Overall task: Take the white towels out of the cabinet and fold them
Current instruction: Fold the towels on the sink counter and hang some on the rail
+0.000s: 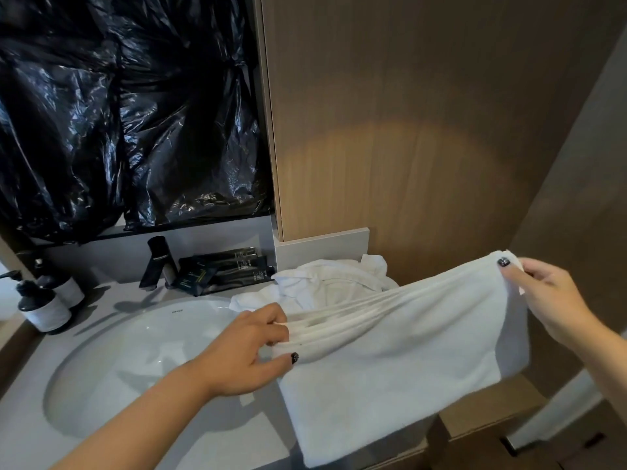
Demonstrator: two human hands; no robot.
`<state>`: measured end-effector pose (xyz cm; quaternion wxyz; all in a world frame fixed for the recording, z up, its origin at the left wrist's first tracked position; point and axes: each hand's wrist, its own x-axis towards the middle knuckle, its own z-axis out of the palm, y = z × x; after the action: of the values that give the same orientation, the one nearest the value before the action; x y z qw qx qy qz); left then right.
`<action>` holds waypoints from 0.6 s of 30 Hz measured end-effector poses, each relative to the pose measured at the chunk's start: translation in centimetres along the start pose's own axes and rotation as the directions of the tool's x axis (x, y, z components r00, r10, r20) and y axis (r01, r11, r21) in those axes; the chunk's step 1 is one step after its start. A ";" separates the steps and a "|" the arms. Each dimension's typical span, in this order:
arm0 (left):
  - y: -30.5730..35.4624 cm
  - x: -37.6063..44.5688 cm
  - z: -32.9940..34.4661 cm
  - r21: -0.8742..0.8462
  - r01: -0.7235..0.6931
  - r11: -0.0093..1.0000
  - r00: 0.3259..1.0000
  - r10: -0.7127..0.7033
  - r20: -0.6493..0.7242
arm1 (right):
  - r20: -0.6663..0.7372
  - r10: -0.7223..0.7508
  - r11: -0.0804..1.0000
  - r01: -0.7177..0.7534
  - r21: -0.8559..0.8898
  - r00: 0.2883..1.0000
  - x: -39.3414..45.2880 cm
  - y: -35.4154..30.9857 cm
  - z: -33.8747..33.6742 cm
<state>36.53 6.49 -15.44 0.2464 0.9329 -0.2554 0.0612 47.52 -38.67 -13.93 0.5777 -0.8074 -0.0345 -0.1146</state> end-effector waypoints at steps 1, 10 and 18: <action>0.0 0.1 -0.5 0.027 0.002 1.000 1.000 -0.001 -0.016 | -0.008 0.011 1.000 -0.011 0.010 1.000 -0.5 0.4 0.2; -1.2 -2.4 -2.6 0.210 -0.025 0.977 1.000 0.026 0.000 | -0.015 0.092 0.995 -0.091 0.030 0.996 -4.3 2.5 2.9; -4.0 -2.9 -3.3 -0.194 0.324 0.926 0.946 -0.318 0.063 | 0.003 0.061 0.998 -0.061 -0.022 0.998 -4.4 2.1 6.6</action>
<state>36.12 12.38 -14.96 0.3422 0.9332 -0.1078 -0.0204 44.62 -32.84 -18.87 0.5720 -0.8146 -0.0096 -0.0956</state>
